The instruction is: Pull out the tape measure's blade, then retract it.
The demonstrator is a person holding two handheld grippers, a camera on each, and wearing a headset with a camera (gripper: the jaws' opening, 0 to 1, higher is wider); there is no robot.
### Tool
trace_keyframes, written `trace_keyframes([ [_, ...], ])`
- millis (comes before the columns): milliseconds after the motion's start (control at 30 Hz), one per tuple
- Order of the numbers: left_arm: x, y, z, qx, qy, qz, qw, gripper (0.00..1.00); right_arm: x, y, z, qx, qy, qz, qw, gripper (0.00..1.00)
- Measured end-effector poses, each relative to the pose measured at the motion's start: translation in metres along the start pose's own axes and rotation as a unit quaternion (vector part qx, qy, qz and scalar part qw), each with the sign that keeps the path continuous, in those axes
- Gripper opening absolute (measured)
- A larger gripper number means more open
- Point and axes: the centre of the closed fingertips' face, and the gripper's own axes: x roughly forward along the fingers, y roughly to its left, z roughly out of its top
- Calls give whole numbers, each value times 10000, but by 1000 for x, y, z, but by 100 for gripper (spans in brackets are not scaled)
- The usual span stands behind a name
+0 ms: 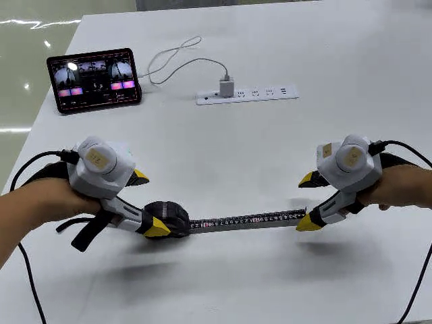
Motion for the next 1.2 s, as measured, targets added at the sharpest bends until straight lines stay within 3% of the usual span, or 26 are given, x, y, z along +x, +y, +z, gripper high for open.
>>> trace_keyframes([
  [67, -2, 4, 1, -129, -99, 147, 9998, 76, -4, -2, 0, 91, -92, -96, 9999, 58],
  [233, -8, 7, 7, -490, -406, 211, 9978, 81, -11, -11, -4, 271, -306, -393, 9984, 58],
  [567, -19, 13, -6, -924, -565, 557, 9926, 99, -23, -8, -7, 623, -615, -547, 9947, 65],
  [633, -22, 16, -9, -1001, -667, 686, 9904, 99, -25, -5, -8, 664, -674, -576, 9938, 66],
  [700, -24, 16, -10, -1291, -863, 763, 9849, 99, -28, -4, -10, 744, -767, -637, 9922, 68],
  [767, -28, 19, -14, -1294, -958, 897, 9829, 99, -30, -2, -11, 783, -870, -678, 9908, 72],
  [800, -28, 14, -11, -1389, -1205, 808, 9796, 99, -32, -3, -12, 778, -950, -766, 9895, 74],
  [867, -32, 10, -10, -1520, -1430, 737, 9752, 99, -33, -2, -16, 829, -955, -820, 9886, 76],
  [967, -37, 15, -27, -1397, -1268, 1161, 9752, 99, -37, 1, -22, 879, -1018, -868, 9871, 79],
  [1067, -42, 9, -32, -1629, -1387, 1113, 9705, 99, -40, 5, -25, 957, -1076, -910, 9854, 82],
  [1200, -46, 5, -46, -1454, -1256, 1323, 9724, 99, -43, 12, -28, 1014, -1119, -892, 9845, 87],
])
